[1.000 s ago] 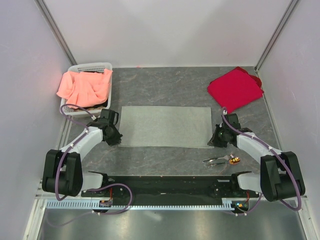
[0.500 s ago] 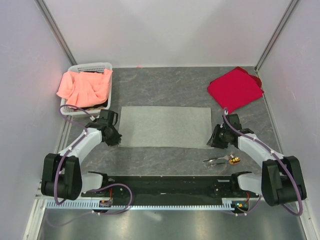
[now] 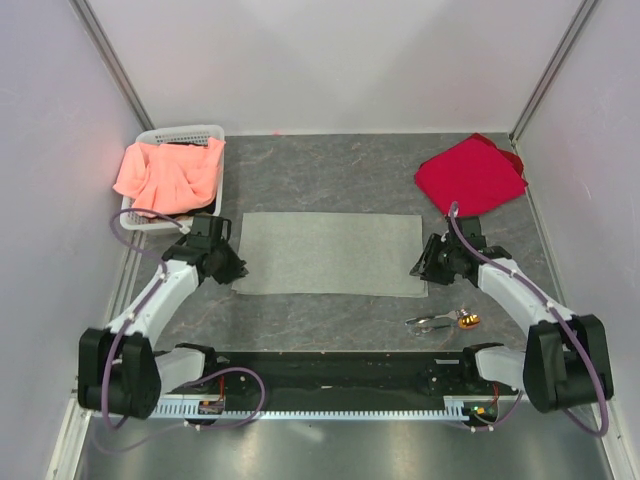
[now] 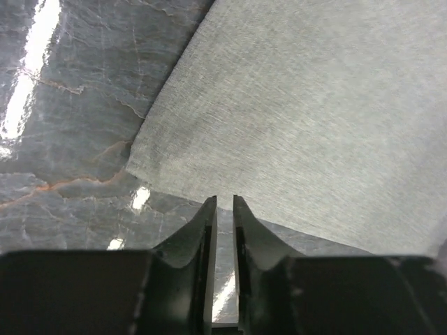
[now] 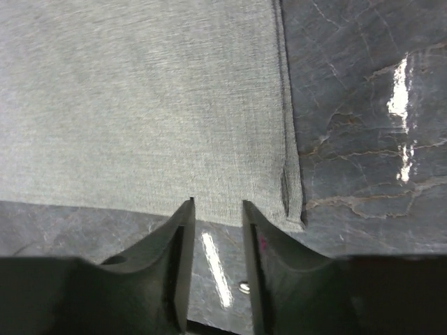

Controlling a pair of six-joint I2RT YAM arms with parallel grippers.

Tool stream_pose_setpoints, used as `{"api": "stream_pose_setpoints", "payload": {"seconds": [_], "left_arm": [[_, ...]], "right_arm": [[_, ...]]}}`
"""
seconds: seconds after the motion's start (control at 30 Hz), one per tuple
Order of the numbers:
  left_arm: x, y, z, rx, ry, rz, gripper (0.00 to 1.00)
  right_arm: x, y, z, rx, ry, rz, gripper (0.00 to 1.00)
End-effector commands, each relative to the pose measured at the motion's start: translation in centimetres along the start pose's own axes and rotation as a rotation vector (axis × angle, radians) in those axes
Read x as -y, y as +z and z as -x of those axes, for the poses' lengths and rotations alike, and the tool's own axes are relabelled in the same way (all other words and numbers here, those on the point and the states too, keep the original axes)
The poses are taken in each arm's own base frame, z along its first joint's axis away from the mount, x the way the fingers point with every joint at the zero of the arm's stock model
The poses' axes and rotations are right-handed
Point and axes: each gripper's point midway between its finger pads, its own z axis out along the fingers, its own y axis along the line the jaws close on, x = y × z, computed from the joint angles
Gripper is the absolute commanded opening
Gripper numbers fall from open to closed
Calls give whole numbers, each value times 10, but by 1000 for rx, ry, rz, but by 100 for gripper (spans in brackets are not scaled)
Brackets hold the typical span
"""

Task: Fold the napkin into a case and place the utensils inside
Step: Fold and flatten the napkin at the center of the board.

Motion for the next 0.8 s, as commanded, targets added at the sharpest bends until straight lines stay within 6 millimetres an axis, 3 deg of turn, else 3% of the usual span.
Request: {"api": "stream_pose_setpoints", "payload": {"seconds": [0.0, 0.13, 0.23, 0.4, 0.53, 0.57, 0.77], "left_arm": [[-1, 24, -7, -69, -26, 33, 17], [-25, 38, -21, -91, -47, 118, 13], [-7, 28, -11, -47, -18, 21, 13], [48, 1, 27, 94, 58, -226, 27], [84, -6, 53, 134, 63, -317, 28], [87, 4, 54, 118, 52, -307, 27], [99, 40, 84, 129, 60, -229, 20]], "right_arm": [[5, 14, -3, -5, 33, -3, 36], [31, 24, -20, -17, 52, -93, 31], [36, 25, -16, -3, 31, -116, 30], [7, 13, 33, 99, -25, -74, 33], [-17, 23, 63, 113, -51, -18, 44], [-27, 23, 77, 132, -57, 2, 45], [-41, 49, 122, 148, -79, -28, 46]]}}
